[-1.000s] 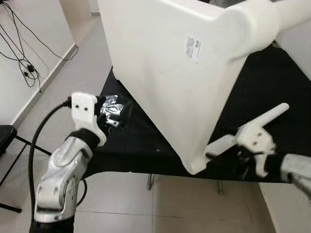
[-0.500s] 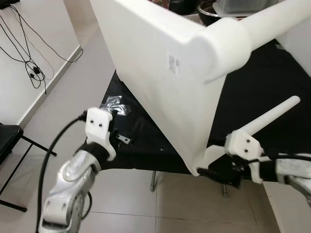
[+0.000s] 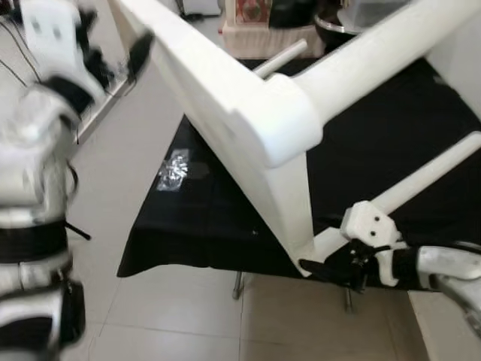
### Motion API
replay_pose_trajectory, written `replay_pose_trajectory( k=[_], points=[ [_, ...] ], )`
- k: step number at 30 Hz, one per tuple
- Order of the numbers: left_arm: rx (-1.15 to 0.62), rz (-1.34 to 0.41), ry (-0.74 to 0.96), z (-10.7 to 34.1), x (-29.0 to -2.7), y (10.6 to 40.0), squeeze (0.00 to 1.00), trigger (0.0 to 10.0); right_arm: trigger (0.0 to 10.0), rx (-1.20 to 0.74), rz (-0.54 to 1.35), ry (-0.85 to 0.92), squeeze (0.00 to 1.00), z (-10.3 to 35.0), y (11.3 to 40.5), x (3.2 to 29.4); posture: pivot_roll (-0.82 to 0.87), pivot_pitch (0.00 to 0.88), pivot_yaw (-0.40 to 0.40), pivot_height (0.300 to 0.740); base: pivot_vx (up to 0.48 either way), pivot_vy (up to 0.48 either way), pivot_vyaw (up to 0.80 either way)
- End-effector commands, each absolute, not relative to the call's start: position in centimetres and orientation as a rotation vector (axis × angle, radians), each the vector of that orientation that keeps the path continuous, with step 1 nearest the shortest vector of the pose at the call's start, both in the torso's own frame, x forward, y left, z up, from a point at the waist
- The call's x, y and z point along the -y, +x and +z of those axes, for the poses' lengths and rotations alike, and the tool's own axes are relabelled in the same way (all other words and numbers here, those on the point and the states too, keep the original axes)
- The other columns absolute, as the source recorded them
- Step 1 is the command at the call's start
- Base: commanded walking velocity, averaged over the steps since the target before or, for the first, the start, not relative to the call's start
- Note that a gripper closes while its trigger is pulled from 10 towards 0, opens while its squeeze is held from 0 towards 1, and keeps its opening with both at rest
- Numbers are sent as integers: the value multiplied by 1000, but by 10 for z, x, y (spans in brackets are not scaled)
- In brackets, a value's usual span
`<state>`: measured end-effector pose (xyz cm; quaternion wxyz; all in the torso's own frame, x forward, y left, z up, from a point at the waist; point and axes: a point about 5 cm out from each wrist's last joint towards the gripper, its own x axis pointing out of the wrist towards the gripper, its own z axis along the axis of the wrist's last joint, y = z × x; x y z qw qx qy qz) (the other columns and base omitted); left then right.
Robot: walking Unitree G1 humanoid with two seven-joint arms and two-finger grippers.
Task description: Building children table
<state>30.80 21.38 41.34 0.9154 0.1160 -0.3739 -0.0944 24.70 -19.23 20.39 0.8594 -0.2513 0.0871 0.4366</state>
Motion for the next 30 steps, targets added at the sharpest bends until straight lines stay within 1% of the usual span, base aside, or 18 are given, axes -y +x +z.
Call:
replay_pose_trajectory(
  k=[1, 2, 4, 6, 8, 11, 12, 13, 15, 16, 19, 20, 21, 24, 25, 30],
  points=[
    [720, -182, 222, 406, -224, 320, 0, 10000, 10000, -138, 836, -493, 0, 212, 254, 191, -36, 85, 30, 740, 0, 0, 0],
    [720, -182, 222, 406, -224, 320, 0, 10000, 10000, -138, 836, -493, 0, 212, 254, 191, -36, 85, 30, 740, 0, 0, 0],
    [697, -188, 200, 399, -226, 326, 0, 10000, 10000, -98, 729, -436, 0, 220, 265, 192, -39, 87, 29, 740, 0, 0, 0],
    [695, -192, 198, 398, -225, 327, 0, 10000, 10000, -94, 720, -426, 0, 221, 266, 192, -39, 87, 29, 740, 0, 0, 0],
    [693, -204, 185, 397, -222, 327, 0, 10000, 10000, -89, 624, -403, 0, 223, 276, 195, -41, 89, 26, 740, 0, 0, 0],
    [695, -209, 186, 397, -221, 327, 0, 10000, 10000, -93, 583, -395, 0, 224, 280, 197, -41, 89, 26, 740, 0, 0, 0],
    [701, -214, 176, 398, -221, 329, 0, 10000, 10000, -87, 477, -354, 0, 226, 289, 201, -41, 89, 26, 740, 0, 0, 0],
    [704, -212, 169, 398, -222, 330, 0, 10000, 10000, -83, 351, -264, 0, 228, 300, 204, -35, 90, 19, 740, 0, 0, 0],
    [708, -207, 162, 396, -225, 332, 0, 10000, 10000, -91, 242, -143, 0, 230, 310, 203, -30, 91, 16, 740, 0, 0, 0],
    [708, -207, 162, 396, -225, 332, 0, 10000, 10000, -91, 242, -143, 0, 230, 310, 203, -30, 91, 16, 740, 0, 0, 0],
    [713, -159, 142, 391, -235, 332, 0, 10000, 10000, -101, 280, -129, 0, 229, 316, 179, -25, 93, 5, 740, 0, 0, 0],
    [713, -159, 142, 391, -235, 332, 0, 10000, 10000, -101, 280, -129, 0, 229, 316, 179, -25, 93, 5, 740, 0, 0, 0],
    [715, -144, 135, 389, -237, 331, 0, 10000, 10000, -104, 291, -133, 0, 228, 316, 173, -24, 93, 3, 740, 0, 0, 0],
    [717, -129, 129, 388, -240, 330, 0, 10000, 10000, -108, 299, -129, 0, 227, 316, 169, -21, 94, 0, 740, 0, 0, 0],
    [705, -83, 98, 378, -248, 328, 0, 10000, 10000, -127, 289, -124, 0, 221, 316, 164, -27, 90, -8, 740, 0, 0, 0],
    [699, -49, 71, 368, -254, 325, 0, 10000, 10000, -159, 253, -95, 0, 217, 317, 164, -26, 79, -27, 740, 0, 0, 0]
  ],
)
